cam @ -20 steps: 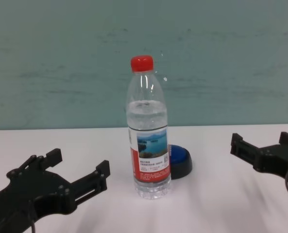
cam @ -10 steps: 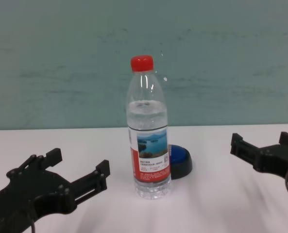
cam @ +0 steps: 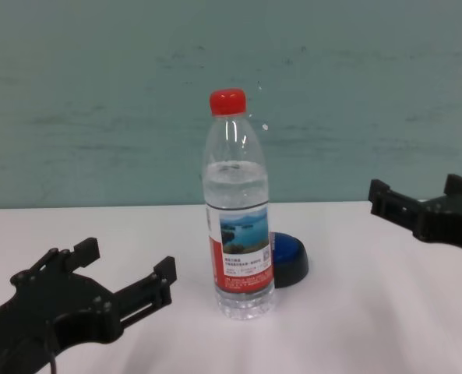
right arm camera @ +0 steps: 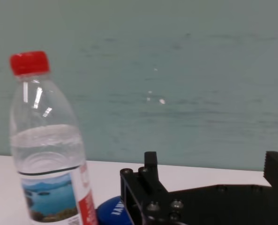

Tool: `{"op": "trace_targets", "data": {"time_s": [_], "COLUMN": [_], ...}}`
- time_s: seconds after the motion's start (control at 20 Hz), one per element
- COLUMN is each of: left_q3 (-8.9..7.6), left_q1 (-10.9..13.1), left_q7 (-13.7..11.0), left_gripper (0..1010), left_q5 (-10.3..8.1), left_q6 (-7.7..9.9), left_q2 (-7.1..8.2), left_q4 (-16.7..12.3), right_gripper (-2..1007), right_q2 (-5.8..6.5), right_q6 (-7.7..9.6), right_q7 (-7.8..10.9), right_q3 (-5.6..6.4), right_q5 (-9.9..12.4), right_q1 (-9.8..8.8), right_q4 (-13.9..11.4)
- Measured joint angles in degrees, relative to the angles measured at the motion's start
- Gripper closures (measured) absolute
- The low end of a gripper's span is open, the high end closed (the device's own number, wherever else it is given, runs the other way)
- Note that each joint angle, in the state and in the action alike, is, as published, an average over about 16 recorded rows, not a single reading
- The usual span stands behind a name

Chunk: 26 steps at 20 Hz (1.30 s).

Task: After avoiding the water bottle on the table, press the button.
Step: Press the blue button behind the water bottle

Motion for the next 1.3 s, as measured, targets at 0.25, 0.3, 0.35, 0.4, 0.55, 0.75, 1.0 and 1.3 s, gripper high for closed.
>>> {"op": "trace_targets", "data": {"time_s": [0.25,0.3,0.35,0.4,0.55,0.75,1.0,1.3], "left_q3": [0.00,0.00,0.00,0.00,0.00,0.00,0.00,0.00], "left_q1": [0.0,0.0,0.0,0.0,0.0,0.0,0.0,0.0], "left_q7": [0.0,0.0,0.0,0.0,0.0,0.0,0.0,0.0], "left_gripper": [10,10,10,10,10,10,10,10], "left_q5": [0.00,0.00,0.00,0.01,0.01,0.01,0.01,0.01], "left_q6": [0.00,0.00,0.00,0.00,0.00,0.00,0.00,0.01], "left_q2": [0.00,0.00,0.00,0.00,0.00,0.00,0.00,0.00], "left_q4": [0.0,0.0,0.0,0.0,0.0,0.0,0.0,0.0], "right_gripper": [2,2,2,2,2,2,2,2], "right_q2": [1.47,1.83,2.20,2.60,3.86,5.76,8.11,10.42], "right_q6": [1.51,1.81,2.09,2.34,3.02,3.65,3.92,3.85], "right_q7": [3.69,4.46,5.20,5.94,8.05,10.47,12.40,13.63], "right_q3": [0.59,0.69,0.78,0.86,1.12,1.54,2.09,2.58], "right_q5": [0.6,0.8,0.9,1.1,1.7,2.7,3.7,4.4], "right_q1": [-0.58,-0.75,-0.94,-1.16,-1.95,-3.20,-4.60,-5.67], "right_q4": [-2.5,-3.1,-3.6,-4.1,-5.8,-7.8,-9.3,-9.3]}}
